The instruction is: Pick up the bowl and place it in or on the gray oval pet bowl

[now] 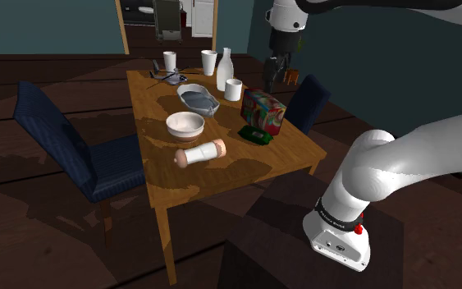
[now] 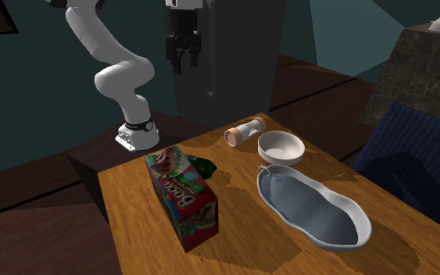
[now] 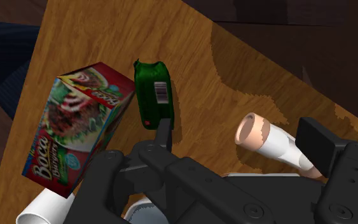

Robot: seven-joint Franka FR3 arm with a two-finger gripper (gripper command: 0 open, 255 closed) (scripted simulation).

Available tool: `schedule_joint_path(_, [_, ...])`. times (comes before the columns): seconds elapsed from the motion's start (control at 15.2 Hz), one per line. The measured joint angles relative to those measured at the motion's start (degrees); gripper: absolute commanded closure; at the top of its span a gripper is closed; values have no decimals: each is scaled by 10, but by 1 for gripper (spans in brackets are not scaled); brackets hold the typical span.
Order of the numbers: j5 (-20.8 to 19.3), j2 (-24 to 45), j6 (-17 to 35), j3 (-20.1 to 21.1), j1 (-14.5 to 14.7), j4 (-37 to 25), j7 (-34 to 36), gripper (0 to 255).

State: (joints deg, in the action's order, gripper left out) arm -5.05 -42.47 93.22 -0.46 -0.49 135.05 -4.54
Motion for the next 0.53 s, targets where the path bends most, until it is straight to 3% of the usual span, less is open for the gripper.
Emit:
schedule_joint_path(0.13, [1,9,7,2,1,-2,2,0])
schedule_joint_path(0.53, [6,106,90,31,11,-15,37,0])
